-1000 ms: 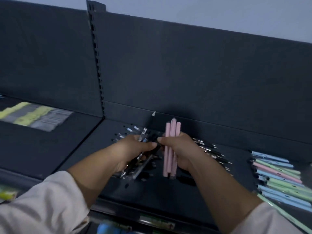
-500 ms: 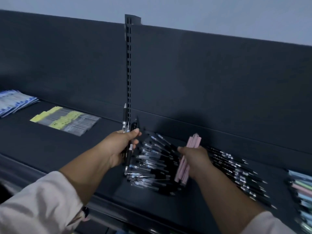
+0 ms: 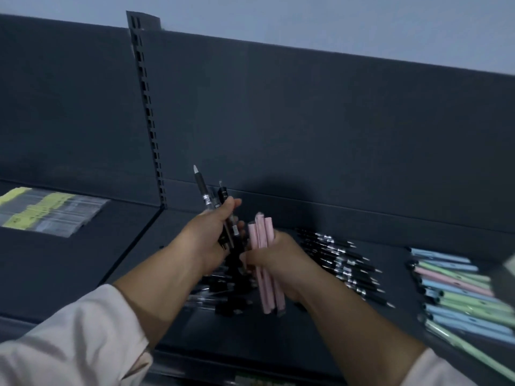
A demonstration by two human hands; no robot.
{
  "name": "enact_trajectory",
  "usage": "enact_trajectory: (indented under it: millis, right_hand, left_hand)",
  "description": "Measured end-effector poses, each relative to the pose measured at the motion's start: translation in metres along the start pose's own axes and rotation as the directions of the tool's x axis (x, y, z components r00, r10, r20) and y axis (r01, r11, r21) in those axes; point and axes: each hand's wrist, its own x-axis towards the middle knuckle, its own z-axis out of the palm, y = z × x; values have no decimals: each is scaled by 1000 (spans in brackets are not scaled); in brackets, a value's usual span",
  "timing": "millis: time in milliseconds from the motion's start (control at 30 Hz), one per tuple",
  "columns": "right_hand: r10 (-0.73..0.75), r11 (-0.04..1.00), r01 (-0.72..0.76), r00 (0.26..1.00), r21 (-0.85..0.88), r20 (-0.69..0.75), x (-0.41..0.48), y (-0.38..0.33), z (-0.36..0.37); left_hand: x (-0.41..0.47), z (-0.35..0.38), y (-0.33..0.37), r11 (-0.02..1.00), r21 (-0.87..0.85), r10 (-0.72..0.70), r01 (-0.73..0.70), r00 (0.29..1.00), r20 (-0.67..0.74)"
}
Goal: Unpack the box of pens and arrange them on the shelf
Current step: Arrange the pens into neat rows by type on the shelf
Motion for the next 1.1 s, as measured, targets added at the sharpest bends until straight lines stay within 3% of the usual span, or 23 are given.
enact_trajectory:
  millis: [100,167,300,467,567,633,767,900,1100]
  right_hand:
    - [-18,992,4,994,-126,-104,-11,4,-32]
    - [-65,955,2,977,-298,-201,-18,8,-59]
    - [-106,694,-151,945,-703,-308,-26,21,-118]
    - [-85,598,-281,909,-750,-408,-34,43,-145]
    - [-90,648,-245,915,-721,-393,-32,42,-134]
    - [-94,735,-181,927,-654,-363,-30,33,-118]
    - [-72,947,-20,959,-321,-274,-33,9,-86]
    - [3,989,-18,995,-144,-101,-22,5,-47]
    - [93,994,-99,991,50,99,-6,5,-9]
  left_hand:
    - [-2,18,-13,990,129,-73,64,995,64]
    - [-4,24,-19,973,204,-132,112,987,87]
    - [-5,27,-30,927,337,-216,168,970,109]
    - [-7,36,-37,904,380,-263,197,956,130]
    - [-9,38,-36,908,333,-316,253,936,151]
    - [-11,37,-35,913,319,-313,253,938,152]
    - [-14,31,-33,959,221,-218,179,961,171]
    - [-13,19,-27,992,-3,-126,127,983,137]
    - [-15,-13,-15,997,-69,-20,25,998,66]
